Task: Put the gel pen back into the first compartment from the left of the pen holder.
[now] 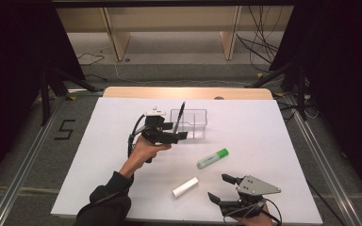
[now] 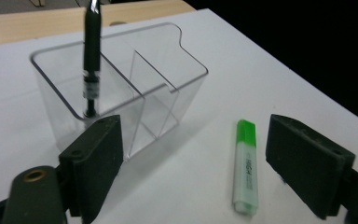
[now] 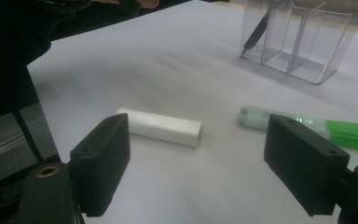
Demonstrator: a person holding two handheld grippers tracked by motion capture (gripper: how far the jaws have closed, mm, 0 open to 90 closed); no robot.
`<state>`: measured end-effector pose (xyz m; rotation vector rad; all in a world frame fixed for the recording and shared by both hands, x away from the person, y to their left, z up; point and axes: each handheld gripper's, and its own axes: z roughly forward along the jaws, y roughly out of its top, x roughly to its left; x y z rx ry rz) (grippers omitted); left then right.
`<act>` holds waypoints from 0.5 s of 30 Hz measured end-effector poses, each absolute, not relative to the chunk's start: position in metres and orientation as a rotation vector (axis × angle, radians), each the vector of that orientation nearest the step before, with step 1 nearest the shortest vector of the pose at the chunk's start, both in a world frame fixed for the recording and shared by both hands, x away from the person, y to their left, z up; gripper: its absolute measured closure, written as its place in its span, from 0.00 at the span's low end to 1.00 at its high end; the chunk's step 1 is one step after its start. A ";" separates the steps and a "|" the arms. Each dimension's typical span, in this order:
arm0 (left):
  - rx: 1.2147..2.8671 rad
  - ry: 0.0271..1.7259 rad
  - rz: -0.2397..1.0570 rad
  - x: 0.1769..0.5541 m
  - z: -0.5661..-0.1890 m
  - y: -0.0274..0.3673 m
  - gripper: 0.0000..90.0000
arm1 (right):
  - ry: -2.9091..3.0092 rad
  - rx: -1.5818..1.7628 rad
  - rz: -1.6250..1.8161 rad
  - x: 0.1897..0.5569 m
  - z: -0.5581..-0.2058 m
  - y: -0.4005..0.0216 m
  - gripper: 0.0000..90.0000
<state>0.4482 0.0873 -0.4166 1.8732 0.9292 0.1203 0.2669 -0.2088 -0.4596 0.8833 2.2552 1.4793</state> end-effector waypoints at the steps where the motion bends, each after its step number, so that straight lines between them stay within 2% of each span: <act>1: 1.881 0.920 0.123 0.446 -0.418 0.085 0.20 | 2.255 0.883 1.479 0.267 -0.460 -0.209 0.26; 4: 1.927 0.894 0.154 0.442 -0.419 0.077 0.19 | 2.255 0.881 1.478 0.267 -0.460 -0.209 0.26; 15: 2.012 0.852 0.120 0.434 -0.431 0.057 0.18 | 2.256 0.881 1.475 0.266 -0.460 -0.209 0.26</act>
